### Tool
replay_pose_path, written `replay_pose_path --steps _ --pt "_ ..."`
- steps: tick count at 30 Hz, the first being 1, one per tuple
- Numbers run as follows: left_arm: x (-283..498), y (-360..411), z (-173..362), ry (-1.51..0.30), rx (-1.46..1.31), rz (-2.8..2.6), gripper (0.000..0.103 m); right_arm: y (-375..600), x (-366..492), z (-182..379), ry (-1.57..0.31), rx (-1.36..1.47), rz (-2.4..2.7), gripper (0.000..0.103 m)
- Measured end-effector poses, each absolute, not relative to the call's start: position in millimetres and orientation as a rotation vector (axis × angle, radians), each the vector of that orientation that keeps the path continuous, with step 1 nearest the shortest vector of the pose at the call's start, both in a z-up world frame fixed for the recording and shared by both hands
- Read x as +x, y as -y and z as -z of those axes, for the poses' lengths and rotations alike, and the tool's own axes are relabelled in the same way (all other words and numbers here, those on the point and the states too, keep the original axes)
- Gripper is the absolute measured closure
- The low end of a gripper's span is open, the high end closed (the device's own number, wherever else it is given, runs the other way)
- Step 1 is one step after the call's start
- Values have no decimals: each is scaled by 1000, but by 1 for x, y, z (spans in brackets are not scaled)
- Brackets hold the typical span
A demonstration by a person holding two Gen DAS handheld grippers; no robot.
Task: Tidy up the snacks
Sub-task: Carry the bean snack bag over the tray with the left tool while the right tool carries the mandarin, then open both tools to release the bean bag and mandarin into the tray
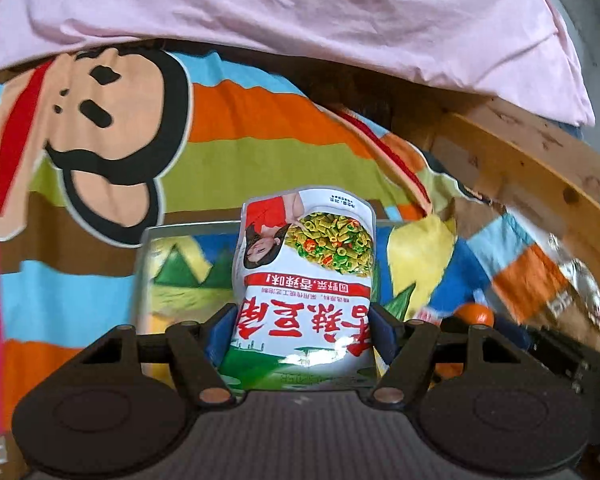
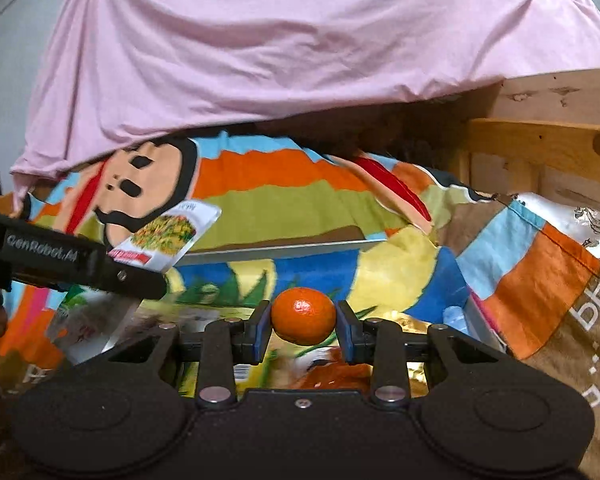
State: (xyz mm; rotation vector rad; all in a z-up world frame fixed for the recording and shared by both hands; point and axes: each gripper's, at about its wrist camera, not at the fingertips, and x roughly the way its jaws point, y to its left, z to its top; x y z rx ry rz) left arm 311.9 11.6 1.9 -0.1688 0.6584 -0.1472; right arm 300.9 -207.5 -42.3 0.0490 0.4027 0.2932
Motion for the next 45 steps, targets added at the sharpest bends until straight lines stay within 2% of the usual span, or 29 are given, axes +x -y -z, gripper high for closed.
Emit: replay_pose_path --steps 9,20,35,41,45 --pt "341 7 15 -628 -150 172 29 205 315 56 -434 4 -270 67" --pt "360 15 33 -700 -132 153 29 200 317 62 -450 -41 -273 67" --pt "359 25 41 -734 -93 157 22 195 318 60 -458 -97 -267 64" --pt "358 26 43 -751 -85 157 20 199 314 56 -458 -102 -257 58" --pt "359 22 42 -767 -104 159 14 200 310 50 -449 -113 -255 48"
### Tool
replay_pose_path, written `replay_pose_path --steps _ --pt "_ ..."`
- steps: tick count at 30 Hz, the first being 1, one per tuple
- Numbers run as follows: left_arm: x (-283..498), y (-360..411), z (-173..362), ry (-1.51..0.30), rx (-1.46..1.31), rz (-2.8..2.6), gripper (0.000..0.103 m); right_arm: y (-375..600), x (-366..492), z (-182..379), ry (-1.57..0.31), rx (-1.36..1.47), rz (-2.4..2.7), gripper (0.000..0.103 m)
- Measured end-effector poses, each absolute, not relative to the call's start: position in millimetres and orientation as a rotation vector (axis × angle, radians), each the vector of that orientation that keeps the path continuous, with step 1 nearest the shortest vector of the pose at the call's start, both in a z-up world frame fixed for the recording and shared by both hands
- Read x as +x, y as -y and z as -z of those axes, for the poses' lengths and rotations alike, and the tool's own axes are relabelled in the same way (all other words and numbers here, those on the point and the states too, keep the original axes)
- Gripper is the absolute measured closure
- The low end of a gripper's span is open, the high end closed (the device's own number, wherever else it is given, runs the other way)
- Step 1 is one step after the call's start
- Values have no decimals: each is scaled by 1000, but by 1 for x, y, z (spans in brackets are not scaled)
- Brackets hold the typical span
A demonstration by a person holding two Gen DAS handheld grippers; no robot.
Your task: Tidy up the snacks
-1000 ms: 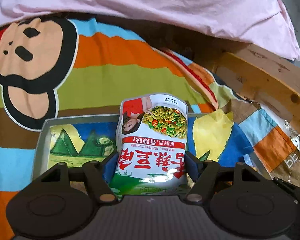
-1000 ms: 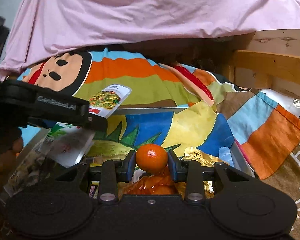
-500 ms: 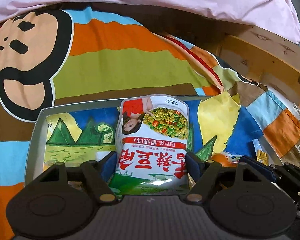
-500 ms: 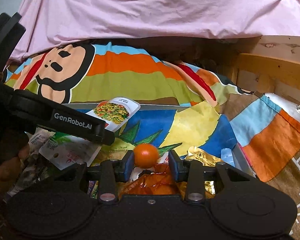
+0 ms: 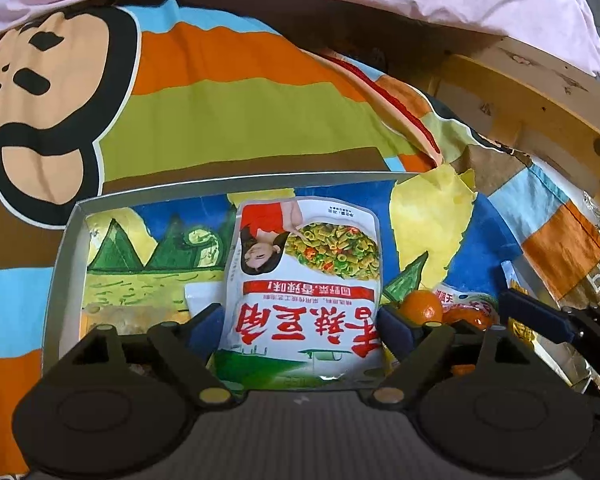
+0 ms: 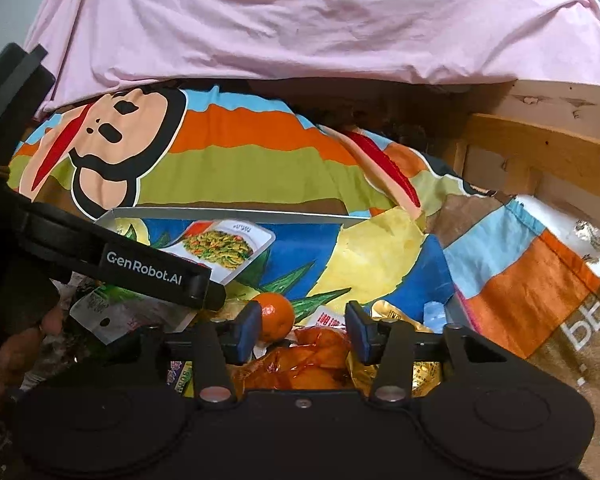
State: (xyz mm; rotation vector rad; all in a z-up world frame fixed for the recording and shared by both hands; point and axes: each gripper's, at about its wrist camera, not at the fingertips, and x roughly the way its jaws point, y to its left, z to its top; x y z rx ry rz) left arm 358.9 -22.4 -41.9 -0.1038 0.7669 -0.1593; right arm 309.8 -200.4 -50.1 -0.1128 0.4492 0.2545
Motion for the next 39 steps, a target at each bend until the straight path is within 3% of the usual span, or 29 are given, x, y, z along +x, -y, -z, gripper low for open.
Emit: replay_pose_path --steps 16,28,39 --pt "334 5 21 -710 -212 149 2 216 283 20 -374 -106 -187 14" --pt "275 -2 -2 -600 -169 131 1 233 242 -16 -273 -97 -162 1" --pt "196 -9 -19 -536 -178 80 1 243 182 -39 -232 -90 -160 1"
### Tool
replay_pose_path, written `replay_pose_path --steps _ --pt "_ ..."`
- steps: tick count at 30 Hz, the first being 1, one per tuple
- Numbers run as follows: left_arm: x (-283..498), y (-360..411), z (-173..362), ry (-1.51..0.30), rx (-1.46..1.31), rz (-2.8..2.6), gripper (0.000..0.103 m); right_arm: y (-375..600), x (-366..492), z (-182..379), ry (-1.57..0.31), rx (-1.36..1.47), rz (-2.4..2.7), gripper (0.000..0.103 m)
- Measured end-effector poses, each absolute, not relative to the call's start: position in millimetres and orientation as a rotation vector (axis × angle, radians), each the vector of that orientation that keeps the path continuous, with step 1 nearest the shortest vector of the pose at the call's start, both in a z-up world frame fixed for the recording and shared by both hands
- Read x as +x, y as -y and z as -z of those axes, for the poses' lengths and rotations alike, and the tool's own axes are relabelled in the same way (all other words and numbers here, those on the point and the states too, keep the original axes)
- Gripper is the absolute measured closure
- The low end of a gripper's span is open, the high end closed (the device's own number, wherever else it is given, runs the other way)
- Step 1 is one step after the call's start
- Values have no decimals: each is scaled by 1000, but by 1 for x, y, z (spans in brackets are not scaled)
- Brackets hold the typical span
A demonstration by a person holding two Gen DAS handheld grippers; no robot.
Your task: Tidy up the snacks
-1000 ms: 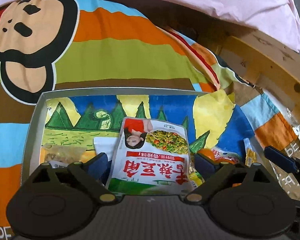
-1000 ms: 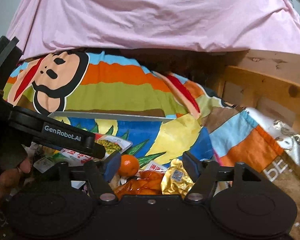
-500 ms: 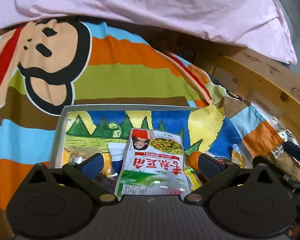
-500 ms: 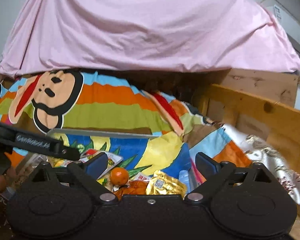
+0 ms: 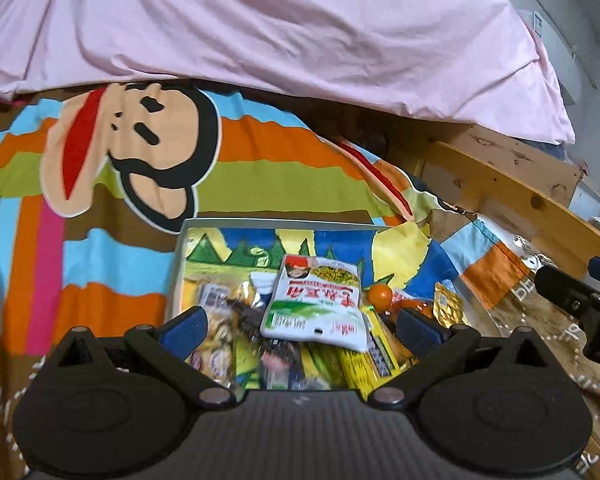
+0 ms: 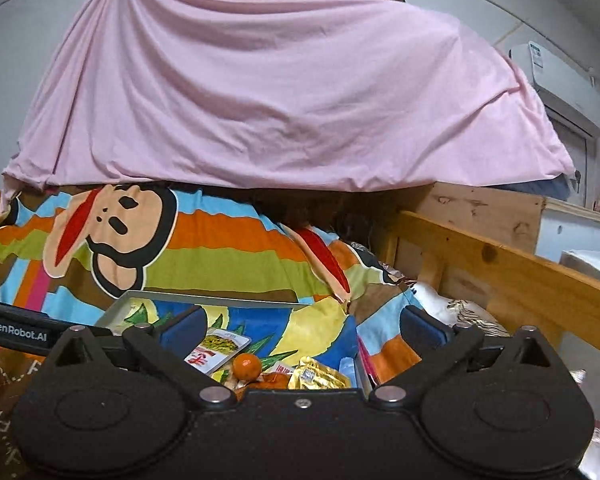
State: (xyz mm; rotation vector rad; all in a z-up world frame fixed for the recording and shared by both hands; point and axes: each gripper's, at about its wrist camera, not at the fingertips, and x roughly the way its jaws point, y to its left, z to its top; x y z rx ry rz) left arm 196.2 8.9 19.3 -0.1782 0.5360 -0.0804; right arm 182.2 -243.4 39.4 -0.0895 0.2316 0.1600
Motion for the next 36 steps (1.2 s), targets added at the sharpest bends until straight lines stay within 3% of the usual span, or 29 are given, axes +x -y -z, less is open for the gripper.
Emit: replay_pose_path --steps 17,36 --pt "88 -10 -33 -493 -103 46 1 246 91 -45 -237 -37 -149 1" --pt "21 -5 -35 -461 -42 30 0 246 20 -23 -307 61 -140 1"
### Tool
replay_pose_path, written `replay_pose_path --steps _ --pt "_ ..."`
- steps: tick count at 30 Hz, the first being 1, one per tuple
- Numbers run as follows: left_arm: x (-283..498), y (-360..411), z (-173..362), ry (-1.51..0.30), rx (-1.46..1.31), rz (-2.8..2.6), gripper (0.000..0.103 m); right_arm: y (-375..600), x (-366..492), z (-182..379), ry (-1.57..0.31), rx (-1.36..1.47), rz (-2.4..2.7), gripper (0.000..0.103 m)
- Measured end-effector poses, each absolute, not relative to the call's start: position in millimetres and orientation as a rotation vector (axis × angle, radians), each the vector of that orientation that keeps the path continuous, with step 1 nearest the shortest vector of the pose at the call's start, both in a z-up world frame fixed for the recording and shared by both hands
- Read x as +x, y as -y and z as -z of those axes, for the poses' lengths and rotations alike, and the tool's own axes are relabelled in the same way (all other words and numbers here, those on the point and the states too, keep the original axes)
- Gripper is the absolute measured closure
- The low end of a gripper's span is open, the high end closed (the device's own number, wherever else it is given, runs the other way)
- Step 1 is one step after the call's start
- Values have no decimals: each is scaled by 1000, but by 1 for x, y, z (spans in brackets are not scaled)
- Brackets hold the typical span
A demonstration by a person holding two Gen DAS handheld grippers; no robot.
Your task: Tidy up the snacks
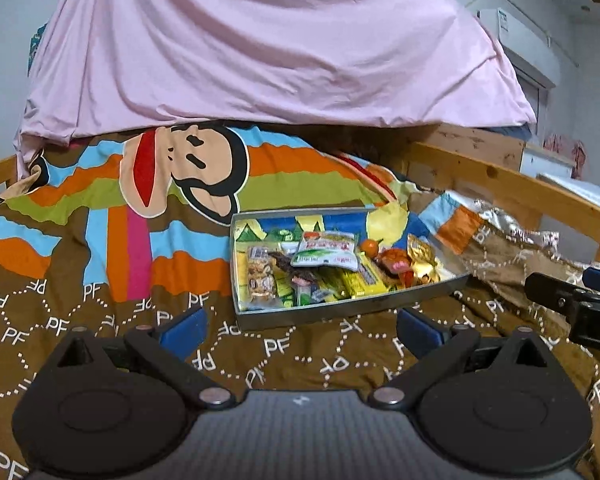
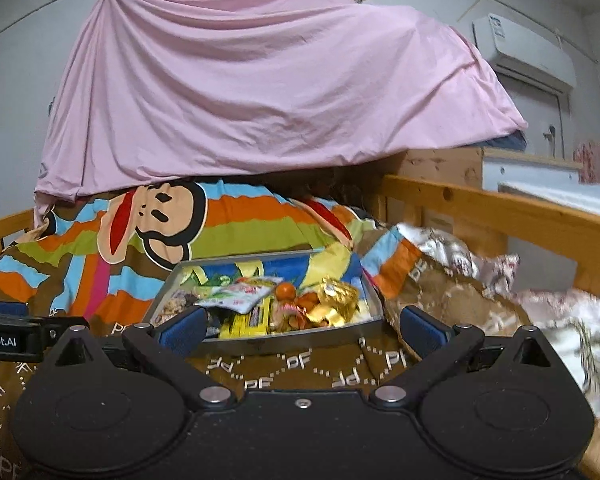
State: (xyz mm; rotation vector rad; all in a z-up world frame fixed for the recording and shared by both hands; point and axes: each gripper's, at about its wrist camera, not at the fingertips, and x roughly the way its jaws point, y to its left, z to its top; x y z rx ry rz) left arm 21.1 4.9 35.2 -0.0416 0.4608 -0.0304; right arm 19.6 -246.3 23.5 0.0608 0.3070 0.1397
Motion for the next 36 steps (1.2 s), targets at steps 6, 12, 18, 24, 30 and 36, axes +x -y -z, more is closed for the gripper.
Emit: replay_pose_path --steps 6,12,18,24,30,36 --pt "18 -10 -25 -520 -85 27 0 239 15 -8 -357 51 -164 1" --pt "20 -15 -20 -543 -102 8 0 237 16 -6 -356 58 -163 1" --pt "23 -14 -15 -570 -104 5 1 239 20 -2 -375 68 -159 1" --pt "22 -17 -15 -569 -111 -26 1 237 21 2 -383 67 -161 1" --pt "23 -16 -16 -564 -92 -44 0 237 21 3 -385 67 -158 1" --pt "20 -10 -13 -530 -38 -46 0 238 20 3 -380 69 -158 1"
